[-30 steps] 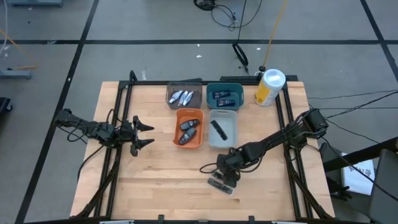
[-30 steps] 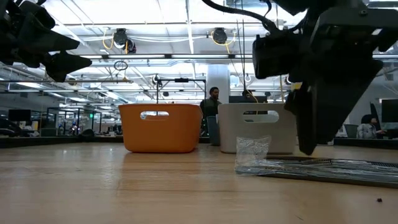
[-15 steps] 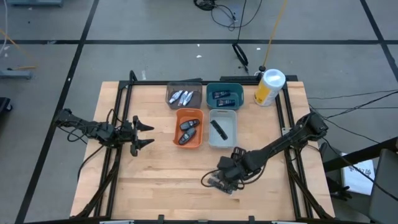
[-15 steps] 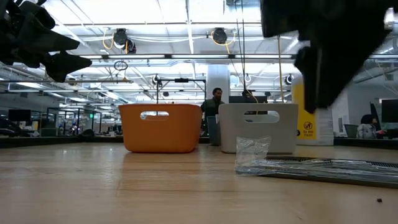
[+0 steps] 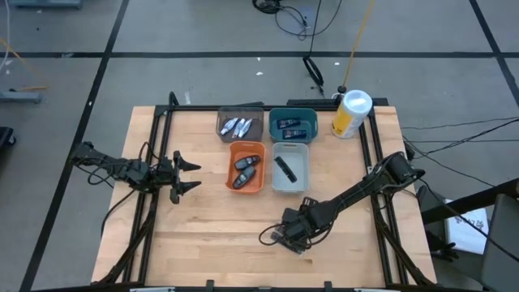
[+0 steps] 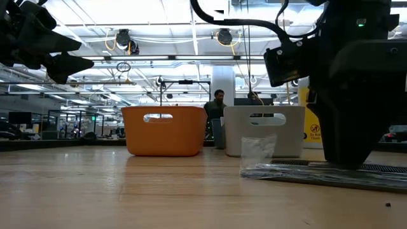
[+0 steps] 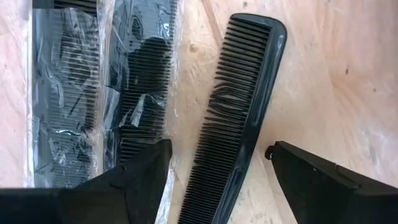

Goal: Pick & Place Travel size toiletries
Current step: Put the black comb into the gray bin

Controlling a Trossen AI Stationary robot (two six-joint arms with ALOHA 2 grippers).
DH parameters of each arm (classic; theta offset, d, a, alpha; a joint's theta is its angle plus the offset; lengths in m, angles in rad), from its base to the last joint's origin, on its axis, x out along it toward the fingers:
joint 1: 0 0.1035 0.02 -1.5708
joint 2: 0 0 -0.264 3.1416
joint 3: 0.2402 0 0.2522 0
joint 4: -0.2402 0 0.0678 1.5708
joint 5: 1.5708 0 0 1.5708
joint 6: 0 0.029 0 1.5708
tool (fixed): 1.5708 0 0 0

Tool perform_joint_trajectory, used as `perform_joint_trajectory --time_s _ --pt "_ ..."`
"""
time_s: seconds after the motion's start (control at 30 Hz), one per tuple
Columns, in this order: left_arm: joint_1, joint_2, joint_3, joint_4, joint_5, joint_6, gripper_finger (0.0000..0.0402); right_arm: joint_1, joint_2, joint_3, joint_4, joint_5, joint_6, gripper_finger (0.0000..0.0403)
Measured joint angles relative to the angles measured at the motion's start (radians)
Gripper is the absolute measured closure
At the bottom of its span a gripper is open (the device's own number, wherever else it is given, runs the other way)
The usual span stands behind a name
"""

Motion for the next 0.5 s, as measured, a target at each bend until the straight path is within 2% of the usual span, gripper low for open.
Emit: perform_joint_trajectory --time_s 0.1,0.2,0.5 --pt "0.000 0.000 0.000 0.000 0.000 0.000 0.0119 0.000 0.001 -0.001 0.007 -0.002 0.002 0.0131" --pt "0.000 0.000 0.000 0.001 0.000 0.000 0.0119 -0.008 0.002 -0.007 0.012 -0.005 0.021 0.0150" --pt "0.000 0.000 0.000 0.002 0.000 0.000 0.0119 -0.028 -0.004 -0.068 0.075 -0.058 -0.003 0.0274"
